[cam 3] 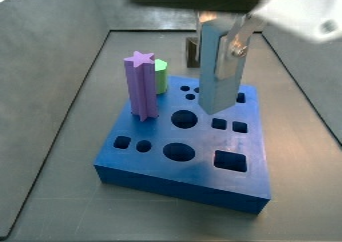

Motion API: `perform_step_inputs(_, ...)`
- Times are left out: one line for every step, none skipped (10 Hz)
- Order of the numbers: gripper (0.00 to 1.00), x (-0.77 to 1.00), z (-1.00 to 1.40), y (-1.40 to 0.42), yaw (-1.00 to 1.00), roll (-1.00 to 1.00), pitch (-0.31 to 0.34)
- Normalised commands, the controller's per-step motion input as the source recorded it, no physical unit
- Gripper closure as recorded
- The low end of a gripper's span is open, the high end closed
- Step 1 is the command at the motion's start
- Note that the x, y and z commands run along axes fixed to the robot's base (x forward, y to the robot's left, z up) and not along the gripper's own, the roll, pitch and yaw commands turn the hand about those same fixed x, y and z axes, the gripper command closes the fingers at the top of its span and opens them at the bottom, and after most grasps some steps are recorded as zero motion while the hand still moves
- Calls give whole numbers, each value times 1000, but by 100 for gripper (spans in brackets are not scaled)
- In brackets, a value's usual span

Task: Pick up the rectangle object. Move up. Place the rectangle object on the fixture. Regrasp the rectangle object. Move to above the board. Insert the rectangle object.
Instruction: Insert the rectangle object.

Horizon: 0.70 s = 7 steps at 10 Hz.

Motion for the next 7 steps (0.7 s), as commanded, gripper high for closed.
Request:
perform_step_inputs(100,0,-269,0,-1000,-29,-89)
perform_step_inputs(100,0,-334,0,-1000,-43,-109)
perform_step_inputs(100,0,-449,0,-1000,-66,-237)
perform_step_inputs(100,0,-469,0,-1000,-71,-263)
perform_step_inputs(100,0,-483,0,-1000,-77,-280)
perform_step_inputs(100,-57,-314,-234,-769,-40,-166)
perform_step_inputs(100,0,0,17,0,0,0)
